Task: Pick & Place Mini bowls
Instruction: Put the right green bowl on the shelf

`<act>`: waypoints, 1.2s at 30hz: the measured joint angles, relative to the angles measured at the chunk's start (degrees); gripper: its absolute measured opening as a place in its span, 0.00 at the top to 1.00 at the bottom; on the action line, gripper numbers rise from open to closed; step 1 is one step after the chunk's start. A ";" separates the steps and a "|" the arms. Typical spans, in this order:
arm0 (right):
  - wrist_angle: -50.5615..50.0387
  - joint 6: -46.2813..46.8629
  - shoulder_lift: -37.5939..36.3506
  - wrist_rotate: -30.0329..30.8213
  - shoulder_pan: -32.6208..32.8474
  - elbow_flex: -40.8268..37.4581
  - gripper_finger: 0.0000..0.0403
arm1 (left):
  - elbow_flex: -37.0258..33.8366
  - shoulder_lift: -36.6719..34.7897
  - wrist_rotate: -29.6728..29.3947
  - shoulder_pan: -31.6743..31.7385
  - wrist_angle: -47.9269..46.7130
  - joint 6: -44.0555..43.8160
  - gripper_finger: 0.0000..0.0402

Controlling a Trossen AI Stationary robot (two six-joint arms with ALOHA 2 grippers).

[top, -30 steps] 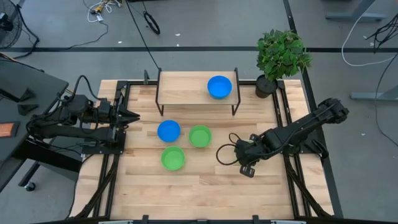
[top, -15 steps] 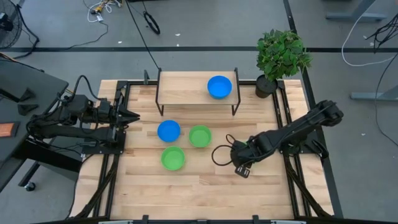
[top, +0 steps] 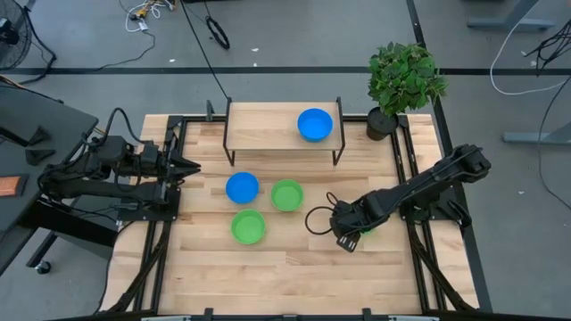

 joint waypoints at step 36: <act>8.14 -1.47 0.00 -2.10 0.00 -7.11 0.76 | 0.02 0.00 0.00 0.02 0.02 0.00 0.88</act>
